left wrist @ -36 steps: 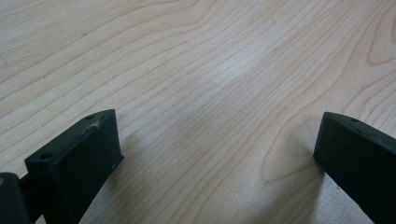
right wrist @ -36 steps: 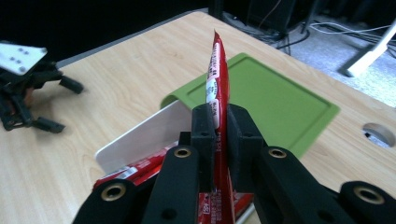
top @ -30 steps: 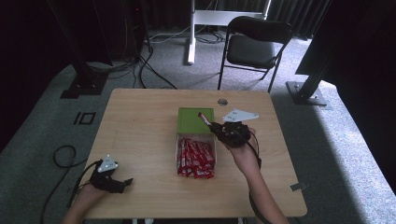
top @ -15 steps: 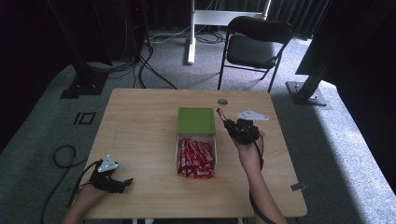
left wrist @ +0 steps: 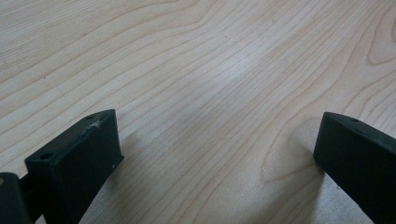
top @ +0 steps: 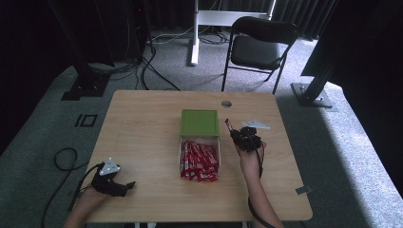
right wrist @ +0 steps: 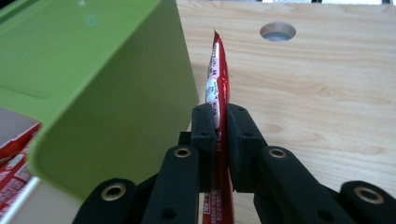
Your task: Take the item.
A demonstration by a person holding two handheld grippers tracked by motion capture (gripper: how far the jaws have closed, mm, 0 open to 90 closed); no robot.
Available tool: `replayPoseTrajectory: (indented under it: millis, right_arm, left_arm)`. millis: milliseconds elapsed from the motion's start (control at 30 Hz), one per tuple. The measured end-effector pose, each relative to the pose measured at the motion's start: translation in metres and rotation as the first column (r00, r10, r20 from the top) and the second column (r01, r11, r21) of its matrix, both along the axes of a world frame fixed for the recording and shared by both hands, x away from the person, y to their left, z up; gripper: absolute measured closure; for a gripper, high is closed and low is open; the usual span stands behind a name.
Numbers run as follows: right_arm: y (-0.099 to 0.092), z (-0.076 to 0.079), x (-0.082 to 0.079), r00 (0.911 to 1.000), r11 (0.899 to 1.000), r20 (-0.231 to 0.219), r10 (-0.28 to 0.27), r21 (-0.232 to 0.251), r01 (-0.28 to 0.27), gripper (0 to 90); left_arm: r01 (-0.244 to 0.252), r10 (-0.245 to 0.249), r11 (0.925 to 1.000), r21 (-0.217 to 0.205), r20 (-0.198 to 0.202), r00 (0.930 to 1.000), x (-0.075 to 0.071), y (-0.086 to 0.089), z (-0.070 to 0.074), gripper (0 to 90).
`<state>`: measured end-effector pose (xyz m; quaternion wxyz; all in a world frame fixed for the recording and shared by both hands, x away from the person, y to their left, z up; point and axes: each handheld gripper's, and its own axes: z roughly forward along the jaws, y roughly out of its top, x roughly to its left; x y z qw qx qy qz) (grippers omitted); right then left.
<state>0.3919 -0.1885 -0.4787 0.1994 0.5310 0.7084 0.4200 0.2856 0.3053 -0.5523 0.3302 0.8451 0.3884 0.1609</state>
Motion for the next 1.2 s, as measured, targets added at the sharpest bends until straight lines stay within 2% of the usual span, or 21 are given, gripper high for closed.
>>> replayPoseTrajectory:
  millis: [167, 400, 533, 600, 633, 867, 900, 1000, 1067, 1133, 1200]
  right_arm:
    - [0.003, -0.015, 0.001, 0.9994, 1.000, -0.027, -0.022, -0.008, 0.022, 82.4]
    - [0.011, -0.036, 0.005, 0.9958, 0.996, -0.073, -0.055, 0.061, 0.059, 82.4]
    - [0.014, -0.043, 0.007, 0.9928, 0.993, -0.101, -0.065, 0.097, 0.074, 82.4]
    - [0.016, -0.045, 0.007, 0.9920, 0.993, -0.108, -0.065, 0.096, 0.076, 82.4]
    - [0.018, -0.049, 0.009, 0.9904, 0.990, -0.121, -0.067, 0.114, 0.081, 82.4]
    - [0.027, -0.058, 0.014, 0.9865, 0.992, -0.152, -0.061, 0.101, 0.077, 82.4]
    - [0.029, -0.061, 0.016, 0.9844, 0.993, -0.165, -0.063, 0.084, 0.077, 82.3]
    - [0.029, -0.063, 0.016, 0.9836, 0.993, -0.168, -0.065, 0.086, 0.080, 82.3]
    - [0.027, -0.067, 0.018, 0.9821, 0.994, -0.178, -0.061, 0.077, 0.076, 79.8]
    - [0.027, -0.066, 0.018, 0.9823, 0.994, -0.178, -0.059, 0.077, 0.074, 73.0]
    - [0.027, -0.065, 0.019, 0.9827, 0.995, -0.175, -0.059, 0.072, 0.072, 73.0]
  left_arm:
    - [0.000, 0.000, 1.0000, 0.000, 0.000, 1.0000, 0.000, 0.000, 0.000, 1.5]
    - [0.000, 0.000, 1.0000, -0.001, 0.000, 1.0000, 0.000, 0.000, 0.000, 1.5]
    - [0.000, 0.000, 1.0000, 0.000, 0.000, 1.0000, 0.000, 0.000, 0.000, 1.5]
    - [0.000, 0.000, 1.0000, 0.000, 0.000, 1.0000, 0.000, 0.000, 0.000, 1.5]
    - [0.000, 0.000, 1.0000, 0.000, 0.000, 1.0000, 0.000, 0.000, 0.000, 1.5]
    - [0.000, 0.000, 1.0000, 0.000, 0.000, 1.0000, 0.000, 0.000, 0.000, 1.5]
    - [0.000, 0.000, 1.0000, 0.000, 0.000, 1.0000, 0.000, 0.000, 0.000, 1.5]
    - [0.000, 0.000, 1.0000, 0.000, 0.000, 1.0000, 0.000, 0.000, 0.000, 1.5]
    - [0.000, 0.000, 1.0000, 0.000, 0.000, 1.0000, 0.000, 0.000, 0.000, 1.5]
    - [0.000, 0.000, 1.0000, 0.000, 0.000, 1.0000, 0.000, 0.000, 0.000, 1.5]
    - [0.000, 0.000, 1.0000, 0.000, 0.000, 1.0000, 0.000, 0.000, 0.000, 1.5]
